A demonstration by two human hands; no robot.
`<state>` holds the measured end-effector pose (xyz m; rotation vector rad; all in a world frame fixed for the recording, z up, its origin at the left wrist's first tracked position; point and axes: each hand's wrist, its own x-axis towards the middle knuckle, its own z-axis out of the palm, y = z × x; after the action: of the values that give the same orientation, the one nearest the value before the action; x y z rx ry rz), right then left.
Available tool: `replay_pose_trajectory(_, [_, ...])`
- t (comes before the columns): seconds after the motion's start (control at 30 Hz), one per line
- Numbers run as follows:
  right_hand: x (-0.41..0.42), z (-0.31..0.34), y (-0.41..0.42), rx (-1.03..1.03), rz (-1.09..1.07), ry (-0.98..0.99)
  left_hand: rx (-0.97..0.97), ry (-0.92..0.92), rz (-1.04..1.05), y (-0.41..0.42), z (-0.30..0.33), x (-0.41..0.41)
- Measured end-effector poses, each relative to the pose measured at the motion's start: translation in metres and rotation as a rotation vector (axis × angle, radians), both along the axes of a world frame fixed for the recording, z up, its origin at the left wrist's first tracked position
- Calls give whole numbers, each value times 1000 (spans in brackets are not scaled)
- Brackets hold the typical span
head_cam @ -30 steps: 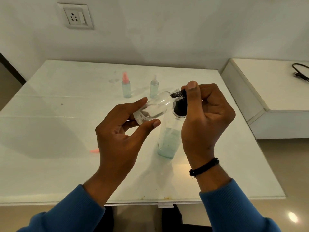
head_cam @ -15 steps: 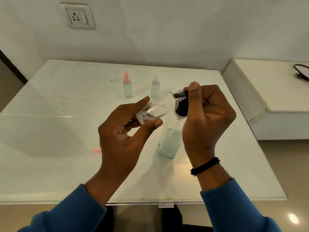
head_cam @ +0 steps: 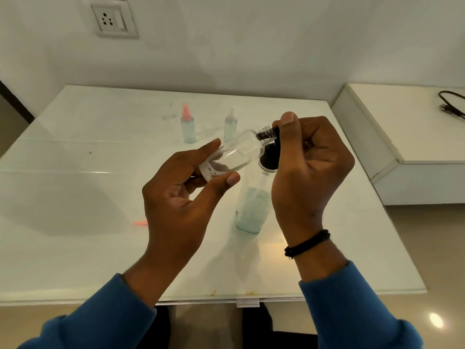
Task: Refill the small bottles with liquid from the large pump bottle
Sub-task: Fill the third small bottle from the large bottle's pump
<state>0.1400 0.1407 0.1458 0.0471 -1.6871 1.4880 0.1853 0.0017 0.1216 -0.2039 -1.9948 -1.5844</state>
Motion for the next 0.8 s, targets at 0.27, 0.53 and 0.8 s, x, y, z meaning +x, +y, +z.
replay_pose_trajectory(0.27, [0,-1,1,43,-9,9,35,-28,-7,1,0,1])
replay_pose_trajectory(0.53, [-1,-5,1,79,-16,15,77,-39,-1,2,0,1])
replay_pose_trajectory(0.8, [1,-5,0,75,-8,29,91,-50,-6,3,1,1])
